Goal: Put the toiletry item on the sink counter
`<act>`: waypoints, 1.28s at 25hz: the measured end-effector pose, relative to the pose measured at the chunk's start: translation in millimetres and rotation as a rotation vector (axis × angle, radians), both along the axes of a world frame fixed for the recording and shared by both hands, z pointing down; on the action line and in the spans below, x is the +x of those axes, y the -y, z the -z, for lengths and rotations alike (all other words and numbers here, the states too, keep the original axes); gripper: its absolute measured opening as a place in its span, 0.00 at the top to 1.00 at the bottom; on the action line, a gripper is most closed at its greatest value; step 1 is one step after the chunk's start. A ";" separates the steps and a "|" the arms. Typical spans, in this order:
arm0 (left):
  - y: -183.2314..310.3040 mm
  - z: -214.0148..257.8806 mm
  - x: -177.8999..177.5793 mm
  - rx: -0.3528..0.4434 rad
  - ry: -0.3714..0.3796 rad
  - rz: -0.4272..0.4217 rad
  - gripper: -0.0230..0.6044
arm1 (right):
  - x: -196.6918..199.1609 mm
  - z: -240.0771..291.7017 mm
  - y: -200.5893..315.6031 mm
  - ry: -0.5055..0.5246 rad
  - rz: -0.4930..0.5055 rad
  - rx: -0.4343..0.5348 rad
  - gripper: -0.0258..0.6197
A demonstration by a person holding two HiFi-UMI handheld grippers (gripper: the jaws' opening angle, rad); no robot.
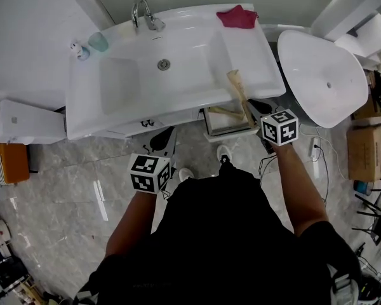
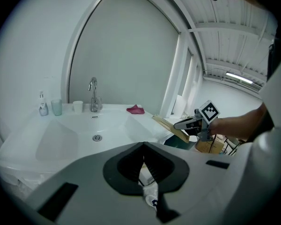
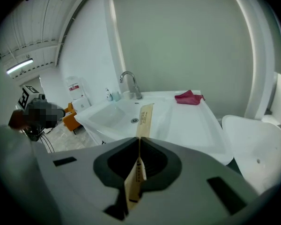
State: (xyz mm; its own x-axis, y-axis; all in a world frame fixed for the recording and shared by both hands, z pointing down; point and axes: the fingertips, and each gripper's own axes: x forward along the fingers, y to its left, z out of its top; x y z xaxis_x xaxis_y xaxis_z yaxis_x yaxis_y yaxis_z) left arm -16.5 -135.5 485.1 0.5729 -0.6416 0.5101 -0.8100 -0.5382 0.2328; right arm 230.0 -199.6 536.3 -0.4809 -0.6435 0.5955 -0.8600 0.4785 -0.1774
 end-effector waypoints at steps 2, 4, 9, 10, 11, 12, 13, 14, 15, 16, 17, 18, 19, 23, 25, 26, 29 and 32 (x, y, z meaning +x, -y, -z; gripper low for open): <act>-1.3 -6.5 1.3 -0.011 0.004 0.007 0.96 | -0.9 -8.4 -7.8 -0.012 0.025 -0.016 0.94; -4.4 -12.7 2.7 -0.024 0.008 0.011 0.95 | -3.1 -15.0 -16.5 -0.030 0.059 -0.025 0.94; -9.0 -26.4 6.5 -0.048 0.019 0.024 0.96 | -8.2 -36.5 -37.0 -0.104 0.186 -0.035 0.94; -9.2 -28.4 7.0 -0.052 0.021 0.028 0.95 | -9.4 -42.0 -41.0 -0.132 0.224 -0.033 0.94; -9.6 -29.9 7.7 -0.055 0.023 0.032 0.95 | -10.6 -47.7 -45.2 -0.162 0.266 -0.030 0.94; -10.1 -30.9 8.7 -0.057 0.024 0.035 0.95 | -11.7 -53.9 -49.5 -0.194 0.308 -0.028 0.94; -10.5 -31.7 9.8 -0.059 0.026 0.038 0.96 | -12.5 -60.9 -53.8 -0.229 0.352 -0.028 0.94; -10.8 -32.3 10.8 -0.061 0.027 0.041 0.95 | -13.2 -68.9 -57.8 -0.271 0.399 -0.028 0.94; -11.0 -32.9 11.7 -0.064 0.027 0.046 0.95 | -13.7 -77.8 -61.5 -0.319 0.447 -0.029 0.94; -11.2 -33.6 12.3 -0.068 0.025 0.052 0.95 | -14.0 -87.2 -64.7 -0.370 0.496 -0.032 0.94; -11.5 -34.4 13.0 -0.074 0.019 0.060 0.96 | -14.0 -97.2 -67.6 -0.421 0.543 -0.036 0.94; -11.8 -35.2 13.5 -0.082 0.013 0.068 0.96 | -13.9 -108.2 -70.1 -0.465 0.585 -0.044 0.94; -12.0 -35.8 13.7 -0.088 0.008 0.077 0.96 | -13.8 -119.8 -72.1 -0.502 0.622 -0.053 0.94; -12.4 -37.0 13.6 -0.098 0.019 0.101 0.96 | -15.2 -165.4 -72.5 -0.598 0.721 -0.092 0.94; -14.1 -38.4 14.0 -0.106 0.027 0.113 0.95 | -15.6 -186.4 -70.4 -0.631 0.752 -0.109 0.94; -15.0 -39.7 14.5 -0.111 0.029 0.119 0.96 | -15.6 -196.4 -69.1 -0.648 0.768 -0.116 0.94; -17.3 -45.3 16.6 -0.128 0.040 0.140 0.95 | -15.7 -222.8 -64.0 -0.695 0.817 -0.125 0.94; -18.6 -50.9 18.9 -0.144 0.046 0.165 0.96 | -11.2 -247.0 -59.3 -0.749 0.856 -0.135 0.94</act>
